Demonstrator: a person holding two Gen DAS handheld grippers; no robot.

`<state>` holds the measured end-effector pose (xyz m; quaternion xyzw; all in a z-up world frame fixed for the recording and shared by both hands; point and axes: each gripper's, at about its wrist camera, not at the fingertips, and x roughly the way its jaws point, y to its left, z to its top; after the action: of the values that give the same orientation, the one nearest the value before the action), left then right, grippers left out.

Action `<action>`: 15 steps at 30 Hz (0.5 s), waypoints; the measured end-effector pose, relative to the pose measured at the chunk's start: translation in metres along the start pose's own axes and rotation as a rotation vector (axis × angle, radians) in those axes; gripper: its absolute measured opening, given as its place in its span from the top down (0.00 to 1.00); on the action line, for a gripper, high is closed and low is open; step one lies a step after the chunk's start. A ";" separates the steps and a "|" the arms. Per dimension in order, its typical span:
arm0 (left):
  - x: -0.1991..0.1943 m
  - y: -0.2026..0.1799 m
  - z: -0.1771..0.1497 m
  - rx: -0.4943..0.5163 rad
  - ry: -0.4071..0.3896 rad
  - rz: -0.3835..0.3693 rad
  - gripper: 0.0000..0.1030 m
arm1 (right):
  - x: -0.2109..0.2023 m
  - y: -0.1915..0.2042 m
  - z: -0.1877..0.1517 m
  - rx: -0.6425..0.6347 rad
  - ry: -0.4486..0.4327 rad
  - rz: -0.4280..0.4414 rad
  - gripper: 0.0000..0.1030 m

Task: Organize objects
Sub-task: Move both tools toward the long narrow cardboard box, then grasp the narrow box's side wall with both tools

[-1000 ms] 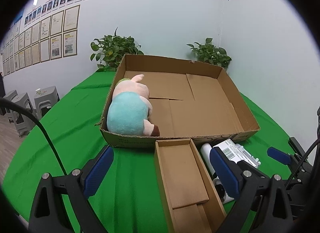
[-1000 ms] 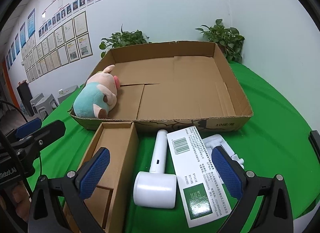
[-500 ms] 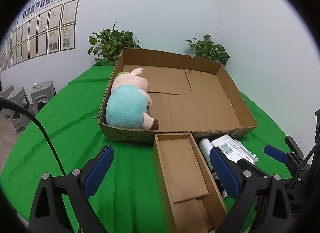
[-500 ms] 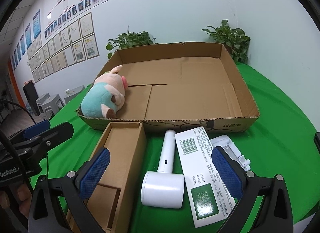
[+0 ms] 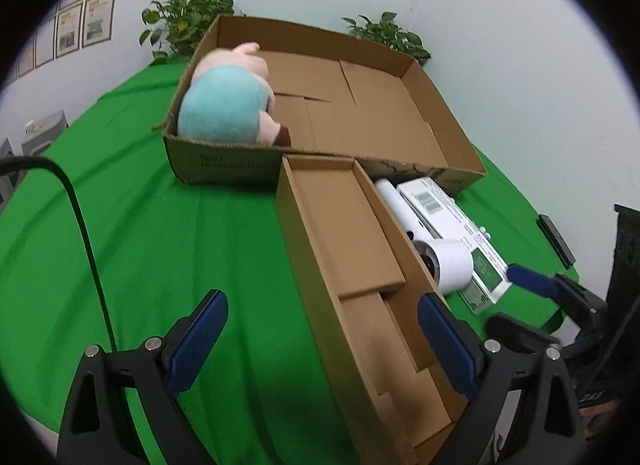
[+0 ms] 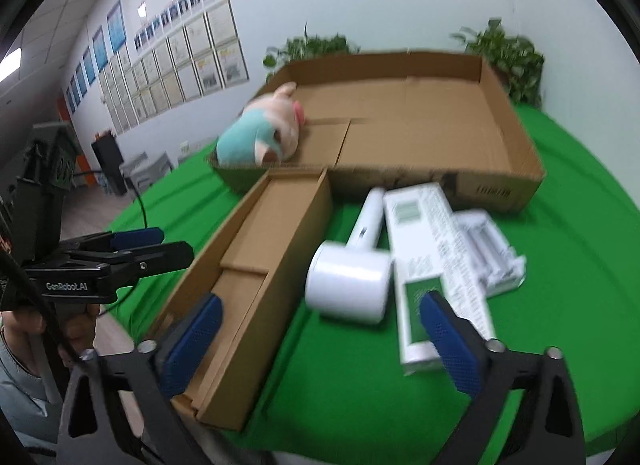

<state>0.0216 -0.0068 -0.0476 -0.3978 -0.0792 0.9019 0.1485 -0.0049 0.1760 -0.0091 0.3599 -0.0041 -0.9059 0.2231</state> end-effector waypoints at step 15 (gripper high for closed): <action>0.023 -0.004 -0.012 -0.026 0.114 0.008 0.68 | 0.047 0.042 -0.006 0.004 0.139 -0.036 0.79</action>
<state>0.0167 0.0047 -0.0711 -0.4506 -0.0805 0.8773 0.1439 -0.0144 0.1198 -0.0372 0.4223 0.0160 -0.8826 0.2059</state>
